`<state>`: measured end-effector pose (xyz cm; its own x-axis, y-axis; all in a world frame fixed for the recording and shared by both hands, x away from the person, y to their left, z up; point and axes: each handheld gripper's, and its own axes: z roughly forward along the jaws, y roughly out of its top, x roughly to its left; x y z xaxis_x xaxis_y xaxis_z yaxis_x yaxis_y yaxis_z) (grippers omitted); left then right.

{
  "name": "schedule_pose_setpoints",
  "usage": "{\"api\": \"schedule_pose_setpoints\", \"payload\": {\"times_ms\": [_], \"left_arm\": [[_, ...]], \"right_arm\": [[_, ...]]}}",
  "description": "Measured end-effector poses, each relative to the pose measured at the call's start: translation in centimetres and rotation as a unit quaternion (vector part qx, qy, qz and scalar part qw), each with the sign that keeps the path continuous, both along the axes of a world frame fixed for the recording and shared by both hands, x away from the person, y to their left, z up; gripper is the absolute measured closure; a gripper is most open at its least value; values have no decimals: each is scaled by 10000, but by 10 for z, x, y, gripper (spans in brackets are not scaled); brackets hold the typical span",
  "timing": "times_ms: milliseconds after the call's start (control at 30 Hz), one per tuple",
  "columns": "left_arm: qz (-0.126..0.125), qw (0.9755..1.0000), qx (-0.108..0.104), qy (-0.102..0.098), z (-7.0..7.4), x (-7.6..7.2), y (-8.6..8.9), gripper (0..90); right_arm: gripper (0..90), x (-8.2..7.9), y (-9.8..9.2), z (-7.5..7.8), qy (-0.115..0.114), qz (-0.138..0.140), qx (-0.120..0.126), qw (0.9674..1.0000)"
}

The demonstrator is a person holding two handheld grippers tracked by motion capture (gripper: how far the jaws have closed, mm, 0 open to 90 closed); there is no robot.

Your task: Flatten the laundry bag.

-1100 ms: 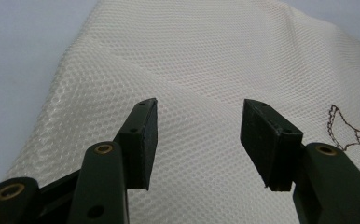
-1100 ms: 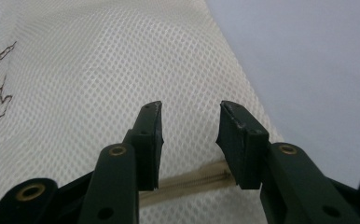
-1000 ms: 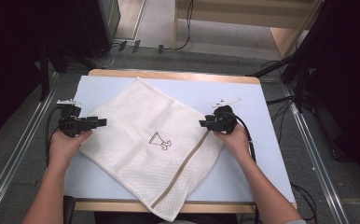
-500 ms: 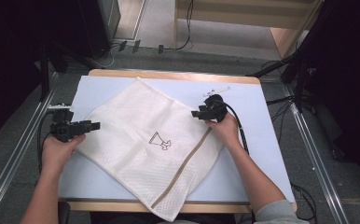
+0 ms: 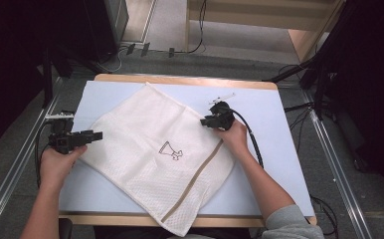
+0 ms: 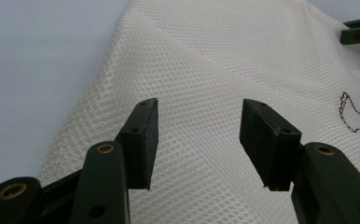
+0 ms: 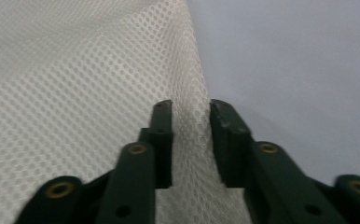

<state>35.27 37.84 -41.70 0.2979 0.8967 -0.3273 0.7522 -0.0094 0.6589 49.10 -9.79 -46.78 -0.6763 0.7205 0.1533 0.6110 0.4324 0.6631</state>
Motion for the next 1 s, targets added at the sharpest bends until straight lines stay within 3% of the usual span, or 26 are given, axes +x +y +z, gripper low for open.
{"api": "schedule_pose_setpoints", "payload": {"times_ms": [100, 267, 400, 667, 1000], "left_arm": [[-46, 10000, 27, 13, 0, 0, -2, 482], [-54, 10000, 10, 16, 0, 1, -2, 484], [-62, 10000, 9, 25, 0, 2, -3, 483], [-217, 9997, 54, 37, 0, 8, -16, 487], [-500, 9985, 175, 110, -6, 11, -50, 500]], "right_arm": [[832, 1, -2, 0, 173, -27, 134, 9998], [845, 3, -6, 1, 152, -52, 94, 9998], [845, 5, -17, 2, 171, -224, 110, 9995], [844, 11, -59, 0, 207, -723, 204, 9970], [846, 8, -114, -1, 234, -1386, 231, 9898]]}}
